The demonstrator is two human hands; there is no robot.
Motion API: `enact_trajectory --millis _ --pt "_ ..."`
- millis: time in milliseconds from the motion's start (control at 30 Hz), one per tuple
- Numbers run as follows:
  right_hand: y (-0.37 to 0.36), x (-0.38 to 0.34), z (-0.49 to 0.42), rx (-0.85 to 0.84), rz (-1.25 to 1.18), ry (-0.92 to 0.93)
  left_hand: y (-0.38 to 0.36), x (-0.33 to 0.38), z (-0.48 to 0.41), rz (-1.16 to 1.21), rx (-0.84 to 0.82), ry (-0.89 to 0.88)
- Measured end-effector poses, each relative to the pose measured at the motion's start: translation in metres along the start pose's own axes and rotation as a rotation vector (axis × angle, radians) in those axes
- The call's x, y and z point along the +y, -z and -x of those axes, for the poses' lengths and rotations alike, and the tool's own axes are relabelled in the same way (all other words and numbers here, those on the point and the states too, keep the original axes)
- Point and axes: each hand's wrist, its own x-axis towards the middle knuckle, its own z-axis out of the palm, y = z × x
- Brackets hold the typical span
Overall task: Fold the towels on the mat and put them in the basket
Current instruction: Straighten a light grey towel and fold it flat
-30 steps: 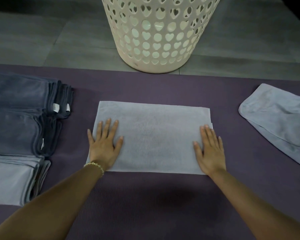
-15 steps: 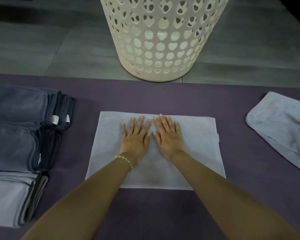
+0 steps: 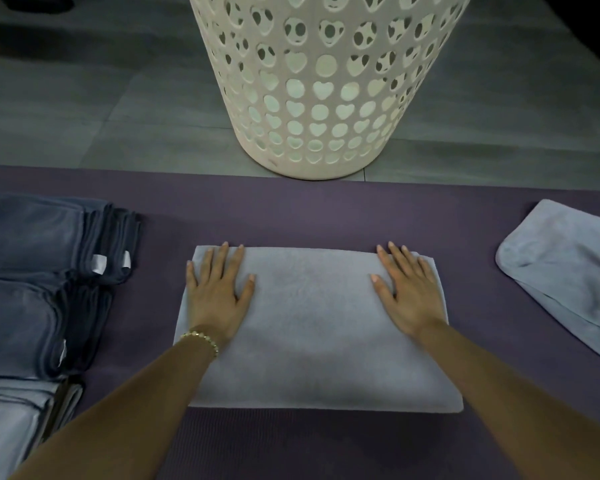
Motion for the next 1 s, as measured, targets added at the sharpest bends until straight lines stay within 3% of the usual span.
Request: enact_trajectory --millis 333,467,567,667,733,867,1000 --pt "0.016 0.036 0.012 -0.077 -0.048 -0.228 0.009 -0.051 0.043 0.284 -0.036 0.13" --pt "0.024 -0.006 0.023 -0.036 -0.058 -0.043 0.018 -0.046 0.065 0.435 0.043 0.177" --pt "0.019 -0.058 0.03 -0.143 -0.073 0.17 0.023 -0.043 0.072 0.523 0.071 0.26" --pt "0.012 -0.116 0.037 -0.278 -0.116 0.27 0.037 -0.039 0.061 0.745 -0.033 0.418" --pt "0.019 -0.15 0.04 -0.392 -0.178 0.319 0.045 -0.043 0.049 0.813 -0.146 0.497" --pt "0.042 -0.198 0.037 -0.583 -0.412 0.266 0.066 -0.053 0.044 0.994 -0.413 0.463" --pt "0.046 -0.222 0.036 -0.61 -0.885 0.022 0.089 -0.04 0.052 1.157 -0.429 0.247"
